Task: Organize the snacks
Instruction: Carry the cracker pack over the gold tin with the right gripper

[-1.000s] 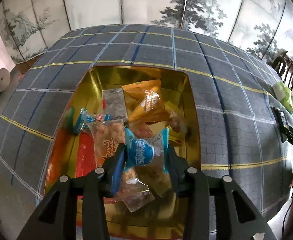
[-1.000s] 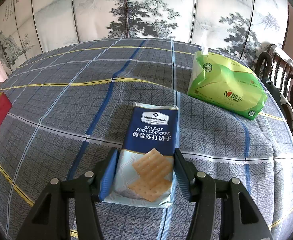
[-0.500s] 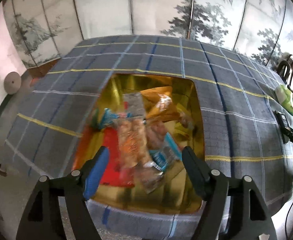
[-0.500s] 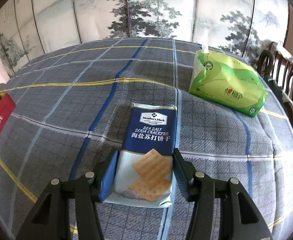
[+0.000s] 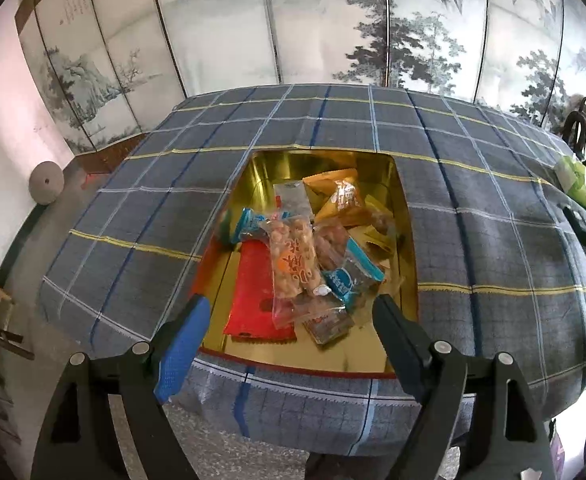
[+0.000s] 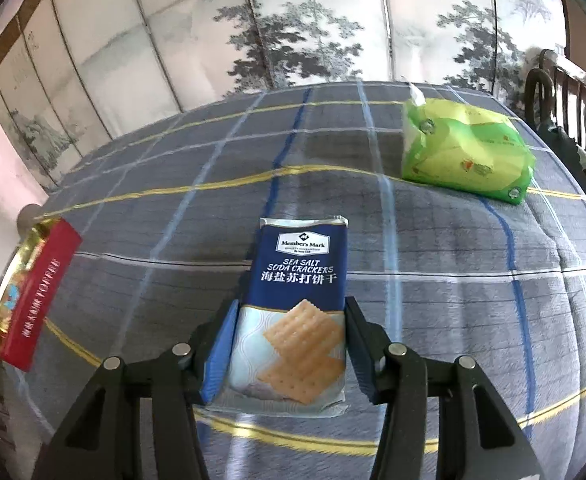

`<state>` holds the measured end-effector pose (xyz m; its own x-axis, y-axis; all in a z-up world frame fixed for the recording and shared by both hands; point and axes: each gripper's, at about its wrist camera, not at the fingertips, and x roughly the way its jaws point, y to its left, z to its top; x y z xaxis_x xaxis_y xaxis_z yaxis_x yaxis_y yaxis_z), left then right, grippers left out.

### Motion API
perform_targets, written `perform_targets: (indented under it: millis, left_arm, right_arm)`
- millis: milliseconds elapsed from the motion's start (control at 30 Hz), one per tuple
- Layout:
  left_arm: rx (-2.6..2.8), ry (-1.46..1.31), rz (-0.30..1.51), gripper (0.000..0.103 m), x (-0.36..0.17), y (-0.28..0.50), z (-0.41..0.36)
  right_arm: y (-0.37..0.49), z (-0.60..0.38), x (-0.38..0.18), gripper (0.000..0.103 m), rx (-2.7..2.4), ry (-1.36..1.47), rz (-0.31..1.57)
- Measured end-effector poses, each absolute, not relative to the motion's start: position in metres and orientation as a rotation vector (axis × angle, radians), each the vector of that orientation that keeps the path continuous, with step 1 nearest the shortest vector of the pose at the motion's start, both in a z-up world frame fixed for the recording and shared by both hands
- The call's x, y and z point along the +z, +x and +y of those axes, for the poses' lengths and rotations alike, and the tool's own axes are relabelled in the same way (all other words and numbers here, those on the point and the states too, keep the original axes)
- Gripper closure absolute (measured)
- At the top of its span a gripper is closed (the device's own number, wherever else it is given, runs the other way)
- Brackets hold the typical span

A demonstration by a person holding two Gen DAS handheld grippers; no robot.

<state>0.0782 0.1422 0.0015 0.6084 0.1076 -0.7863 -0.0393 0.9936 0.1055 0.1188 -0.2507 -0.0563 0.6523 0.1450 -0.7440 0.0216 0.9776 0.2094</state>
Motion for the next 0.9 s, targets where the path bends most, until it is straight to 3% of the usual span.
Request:
perform_targets:
  millis: [500, 900]
  left_arm:
    - [0.112, 0.049, 0.927, 0.021, -0.005, 0.070, 0.161]
    - [0.129, 0.027, 0.922, 0.019, -0.013, 0.068, 0.185]
  right_arm:
    - [0.140, -0.064, -0.004, 0.051, 0.461, 0.171, 0.803]
    - [0.189, 0.056, -0.014, 0.053, 0.584, 0.094, 0.862]
